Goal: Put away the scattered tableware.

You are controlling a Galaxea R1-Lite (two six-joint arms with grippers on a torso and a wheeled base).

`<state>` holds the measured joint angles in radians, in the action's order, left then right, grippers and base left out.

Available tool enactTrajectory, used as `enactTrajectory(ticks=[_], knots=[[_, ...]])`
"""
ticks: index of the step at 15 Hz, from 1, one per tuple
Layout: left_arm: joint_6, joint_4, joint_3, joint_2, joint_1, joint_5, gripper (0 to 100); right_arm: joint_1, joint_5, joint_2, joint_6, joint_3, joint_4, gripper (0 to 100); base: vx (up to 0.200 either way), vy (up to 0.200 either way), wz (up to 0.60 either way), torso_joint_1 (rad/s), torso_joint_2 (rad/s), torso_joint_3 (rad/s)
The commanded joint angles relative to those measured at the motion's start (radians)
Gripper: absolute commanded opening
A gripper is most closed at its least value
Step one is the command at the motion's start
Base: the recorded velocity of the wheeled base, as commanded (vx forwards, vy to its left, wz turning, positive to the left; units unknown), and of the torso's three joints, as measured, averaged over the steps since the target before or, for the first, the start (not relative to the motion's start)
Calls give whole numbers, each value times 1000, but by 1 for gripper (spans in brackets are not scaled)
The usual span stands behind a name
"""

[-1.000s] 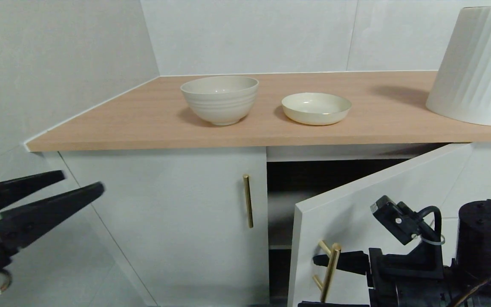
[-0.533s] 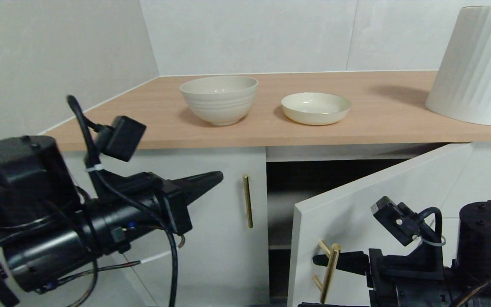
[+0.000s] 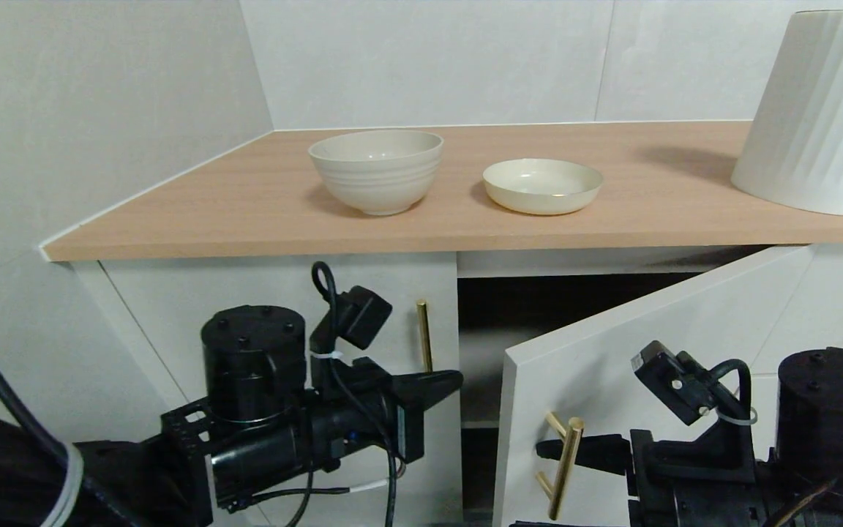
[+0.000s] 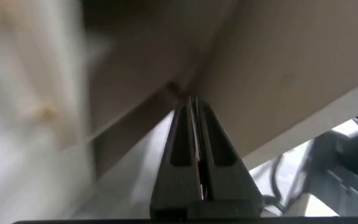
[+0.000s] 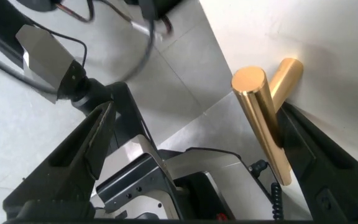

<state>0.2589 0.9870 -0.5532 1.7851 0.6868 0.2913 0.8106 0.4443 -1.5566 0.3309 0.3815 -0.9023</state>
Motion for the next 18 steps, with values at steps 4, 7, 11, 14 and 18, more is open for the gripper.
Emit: enactTrajectory(ticks=[4,7,11,14,18], knots=[[-1,2,-79,108,102,-1,0,-8,-2,-7,0,-3,0,100,0,0,0,0,0,0],[0,55,-85,154,102,-6,0,-21,-4,-5,-3,-6,0,100,0,0,0,0,0,0],[3,121,-79,168,120,-14,0,-96,-18,39,-13,-41,0,100,0,0,0,0,0,0],[5,125,-79,180,123,-14,0,-166,-21,56,-113,-92,5,100,0,0,0,0,0,0],[5,168,-67,172,129,-38,0,-159,-256,124,-217,-213,8,100,0,0,0,0,0,0]])
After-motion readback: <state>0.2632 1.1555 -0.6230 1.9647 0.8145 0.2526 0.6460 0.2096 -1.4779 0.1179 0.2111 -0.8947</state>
